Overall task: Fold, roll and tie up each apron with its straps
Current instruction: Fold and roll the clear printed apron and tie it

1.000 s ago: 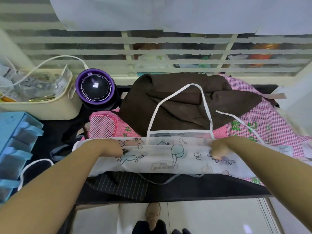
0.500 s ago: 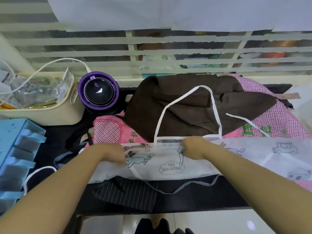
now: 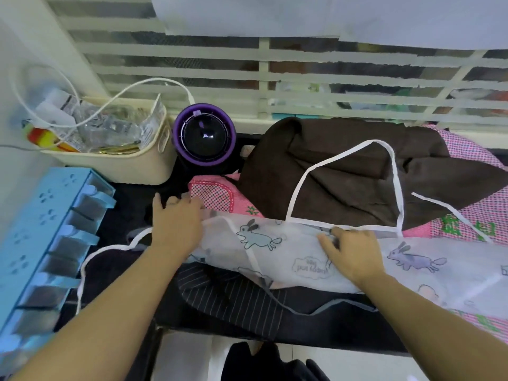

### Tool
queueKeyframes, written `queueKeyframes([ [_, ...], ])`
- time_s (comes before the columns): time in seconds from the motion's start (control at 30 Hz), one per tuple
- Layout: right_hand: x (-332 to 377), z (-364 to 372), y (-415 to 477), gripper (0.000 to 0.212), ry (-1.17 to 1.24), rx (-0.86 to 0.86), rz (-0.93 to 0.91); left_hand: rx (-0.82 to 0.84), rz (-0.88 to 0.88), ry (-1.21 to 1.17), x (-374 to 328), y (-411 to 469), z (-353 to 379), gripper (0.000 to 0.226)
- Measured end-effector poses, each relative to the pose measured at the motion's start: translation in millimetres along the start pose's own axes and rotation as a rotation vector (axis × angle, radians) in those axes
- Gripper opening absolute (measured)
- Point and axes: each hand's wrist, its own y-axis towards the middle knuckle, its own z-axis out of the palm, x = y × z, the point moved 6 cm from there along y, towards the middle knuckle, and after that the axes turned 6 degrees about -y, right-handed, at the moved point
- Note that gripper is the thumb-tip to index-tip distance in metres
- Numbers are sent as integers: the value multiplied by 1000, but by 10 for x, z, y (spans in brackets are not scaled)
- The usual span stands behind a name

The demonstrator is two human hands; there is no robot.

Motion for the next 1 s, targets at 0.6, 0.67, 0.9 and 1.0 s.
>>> queueKeyframes([
  [0.6,-391,-55,6,63,-197,-278,-7,195,308,-187,-617,-389,826,83],
  [0.67,-536,-60,-56,61,-206,-268,21,239,291,-170,-591,-374,837,87],
  [0.9,-164,-276,-341,14,0,-483,-157,-121,437,-235,-1354,-530,463,87],
  [1.0,90,-271,-528,15,172,-398,-309,-211,665,-386,-1982,-670,308,50],
])
